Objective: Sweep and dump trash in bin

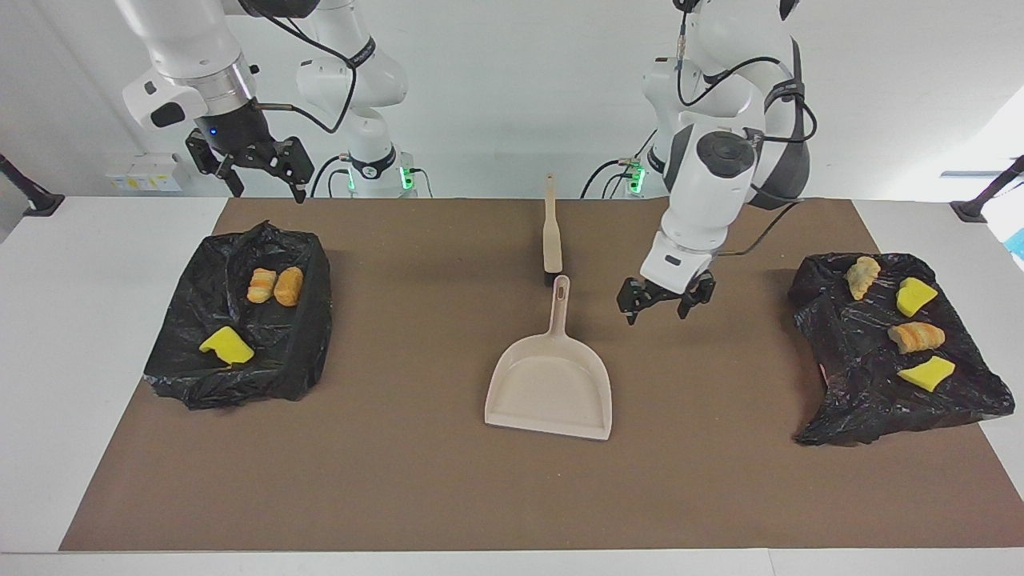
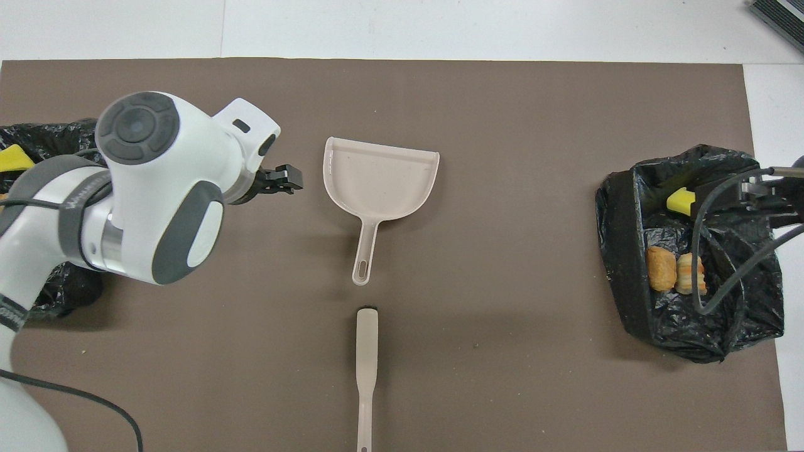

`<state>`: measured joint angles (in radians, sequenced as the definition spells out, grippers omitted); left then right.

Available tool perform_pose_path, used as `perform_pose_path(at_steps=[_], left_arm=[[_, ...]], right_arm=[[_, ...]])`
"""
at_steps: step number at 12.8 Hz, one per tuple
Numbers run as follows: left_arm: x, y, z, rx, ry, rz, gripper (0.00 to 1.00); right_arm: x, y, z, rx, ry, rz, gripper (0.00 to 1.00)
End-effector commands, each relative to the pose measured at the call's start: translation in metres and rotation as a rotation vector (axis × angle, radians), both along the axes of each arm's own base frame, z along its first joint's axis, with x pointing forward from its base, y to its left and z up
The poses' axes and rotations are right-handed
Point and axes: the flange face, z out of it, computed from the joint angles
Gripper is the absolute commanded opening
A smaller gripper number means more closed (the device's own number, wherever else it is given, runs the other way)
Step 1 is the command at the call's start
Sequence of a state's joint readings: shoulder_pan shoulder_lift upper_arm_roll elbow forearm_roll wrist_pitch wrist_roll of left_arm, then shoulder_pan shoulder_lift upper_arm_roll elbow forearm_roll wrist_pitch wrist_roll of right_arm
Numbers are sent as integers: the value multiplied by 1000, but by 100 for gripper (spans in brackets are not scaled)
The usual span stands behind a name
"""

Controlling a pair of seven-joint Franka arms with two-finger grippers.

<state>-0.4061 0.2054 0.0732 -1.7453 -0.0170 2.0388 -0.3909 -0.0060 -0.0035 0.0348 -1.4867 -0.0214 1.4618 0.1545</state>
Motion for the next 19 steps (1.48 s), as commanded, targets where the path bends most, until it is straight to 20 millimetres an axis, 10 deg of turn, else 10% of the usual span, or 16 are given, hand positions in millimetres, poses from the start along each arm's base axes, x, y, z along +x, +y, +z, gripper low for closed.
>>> perform_pose_path(at_steps=[1,6,10,19], left_arm=[[8,56,28,3,17,-37,100],[17,152,59,15,67,-147,100],[5,189,84,21,56,-187,100],[-51,195,154,12,74,-208,100]], right_arm=[[1,-2,3,4,-9,23,100],[0,0,3,4,-7,25,100],[-2,0,1,3,-3,19,100],[-2,2,1,5,-4,20,100]])
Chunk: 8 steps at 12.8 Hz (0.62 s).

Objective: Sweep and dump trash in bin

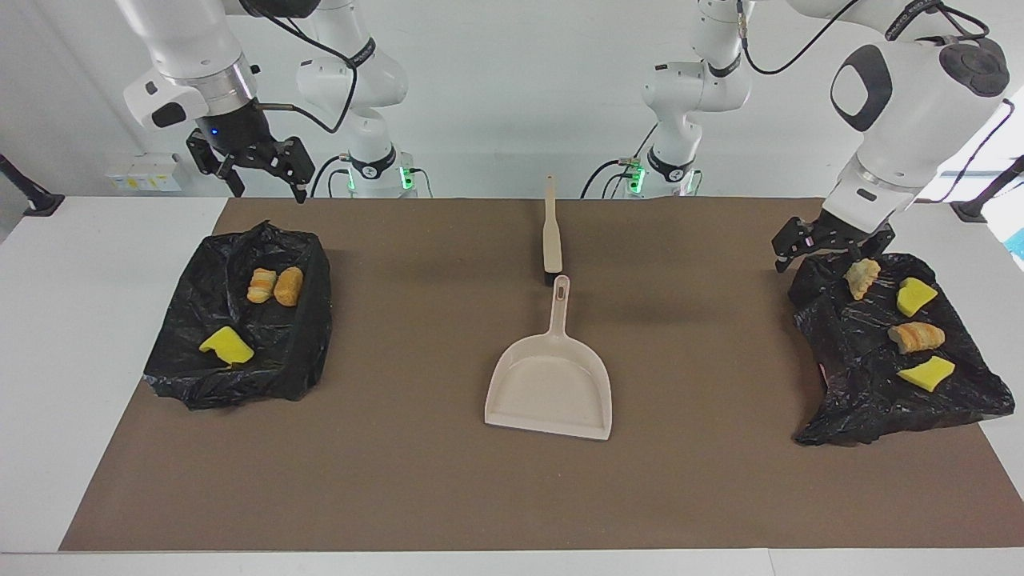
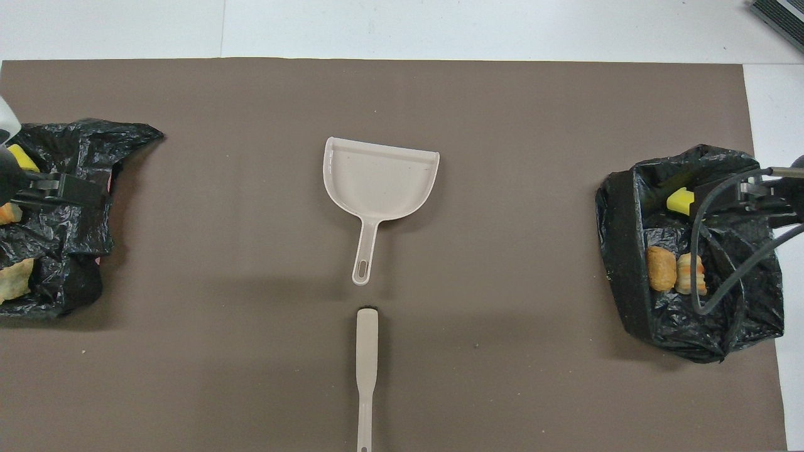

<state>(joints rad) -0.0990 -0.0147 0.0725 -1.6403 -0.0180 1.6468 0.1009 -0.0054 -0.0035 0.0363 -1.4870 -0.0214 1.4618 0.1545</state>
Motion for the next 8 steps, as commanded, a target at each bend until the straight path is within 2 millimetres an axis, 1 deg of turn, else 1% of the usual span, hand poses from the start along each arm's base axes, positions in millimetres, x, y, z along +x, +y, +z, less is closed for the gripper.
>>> perform_pose_path(at_steps=[1,2,3,5,6,8], left_arm=[[-18,2,8,-5,24,-25,100],[-20,2,7,-4,28,-30,100],[-18,2,8,5,25,-45,100],[-19,2,14,39,60,-66,100],[-19,4,13,50,81,-80,100],[-16,2,18,52,68,-103,100]], right_arm=[[-2,0,1,5,-3,17,100],[-1,0,1,5,-1,18,100],[-1,1,1,9,-4,19,100],[-1,1,1,12,-3,17,100],[-2,0,1,12,-3,16,100],[-2,-1,1,12,-3,14,100]])
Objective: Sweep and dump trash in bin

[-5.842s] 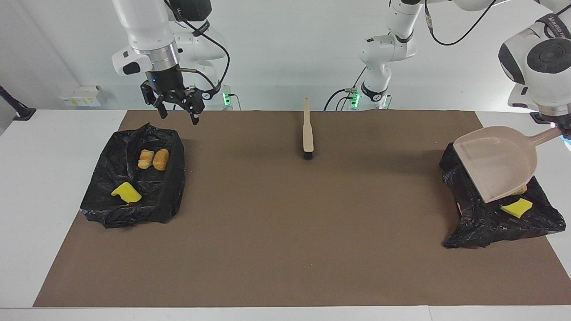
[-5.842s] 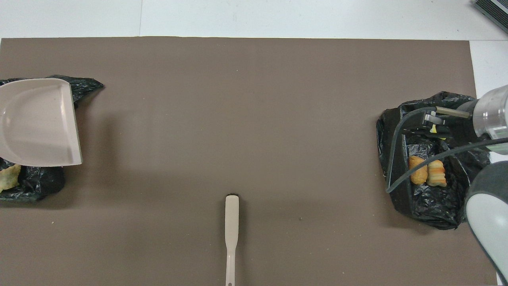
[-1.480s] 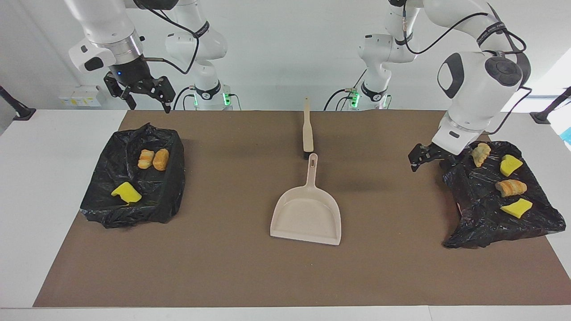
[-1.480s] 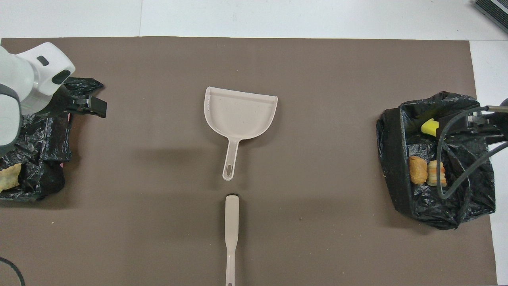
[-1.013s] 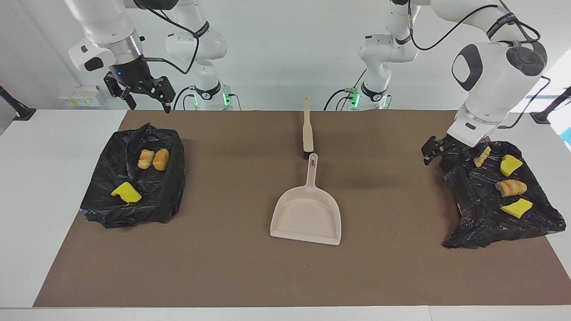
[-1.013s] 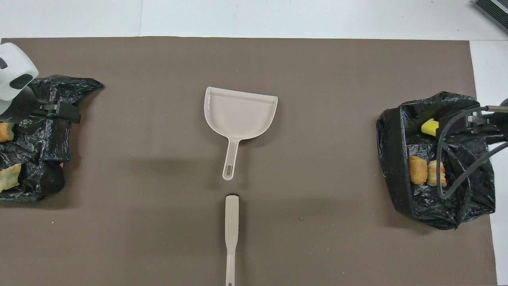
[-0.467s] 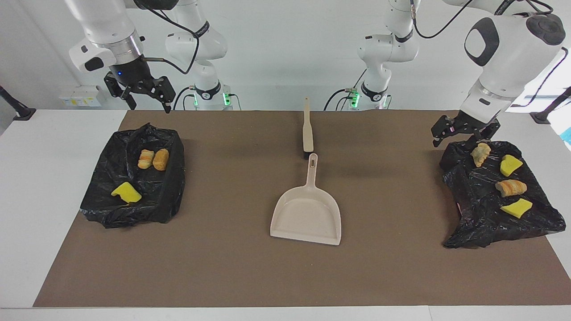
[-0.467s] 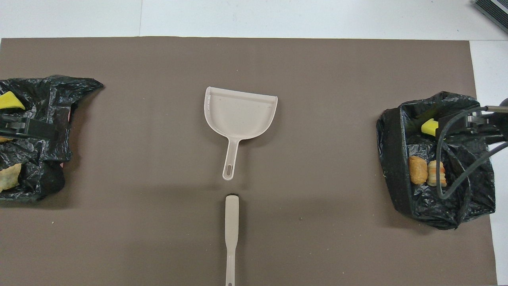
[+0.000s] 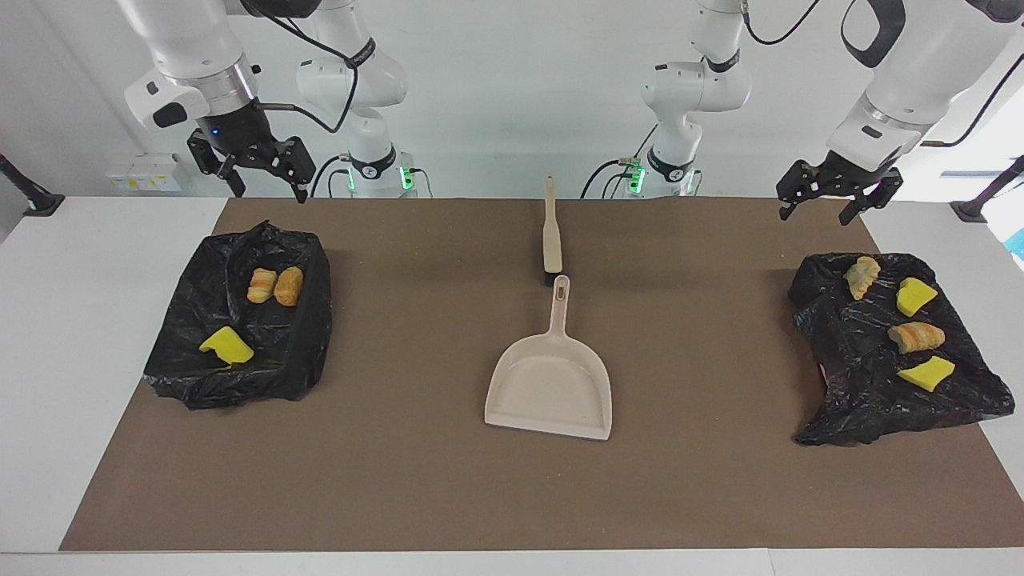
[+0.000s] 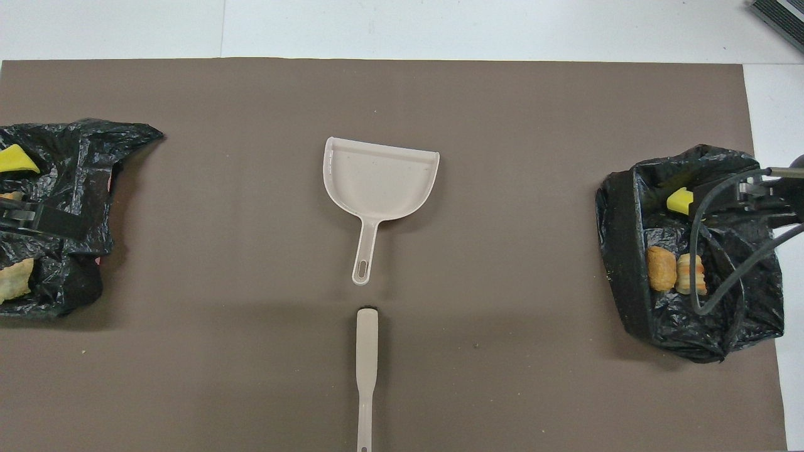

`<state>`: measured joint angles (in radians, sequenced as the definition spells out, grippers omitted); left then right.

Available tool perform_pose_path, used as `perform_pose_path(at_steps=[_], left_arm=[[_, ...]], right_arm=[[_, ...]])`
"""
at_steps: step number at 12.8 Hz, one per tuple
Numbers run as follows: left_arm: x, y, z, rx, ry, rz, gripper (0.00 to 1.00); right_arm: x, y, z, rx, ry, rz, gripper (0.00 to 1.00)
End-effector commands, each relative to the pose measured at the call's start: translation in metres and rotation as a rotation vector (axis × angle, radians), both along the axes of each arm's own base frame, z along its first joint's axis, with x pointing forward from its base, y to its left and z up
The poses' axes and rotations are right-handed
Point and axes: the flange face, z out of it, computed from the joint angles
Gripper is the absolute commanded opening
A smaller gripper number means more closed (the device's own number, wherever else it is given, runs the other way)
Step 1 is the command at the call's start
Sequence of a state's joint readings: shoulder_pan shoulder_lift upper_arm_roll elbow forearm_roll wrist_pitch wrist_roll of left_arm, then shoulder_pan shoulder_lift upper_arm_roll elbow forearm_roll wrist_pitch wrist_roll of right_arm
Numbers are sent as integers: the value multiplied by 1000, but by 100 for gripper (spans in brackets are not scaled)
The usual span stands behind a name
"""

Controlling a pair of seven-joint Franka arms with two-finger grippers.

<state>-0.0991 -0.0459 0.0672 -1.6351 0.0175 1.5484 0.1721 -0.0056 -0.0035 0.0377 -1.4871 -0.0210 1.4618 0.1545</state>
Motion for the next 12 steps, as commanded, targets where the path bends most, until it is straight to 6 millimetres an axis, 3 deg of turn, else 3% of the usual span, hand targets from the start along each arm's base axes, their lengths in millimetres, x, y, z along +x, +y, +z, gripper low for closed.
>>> perform_pose_path(at_steps=[1,12], left_arm=[[4,1,7,10,-1,-24,100],[3,-1,12,-35,-6,14,100]], right_arm=[[-2,-3,1,12,-3,11,100],[-2,-3,1,12,0,13,100]])
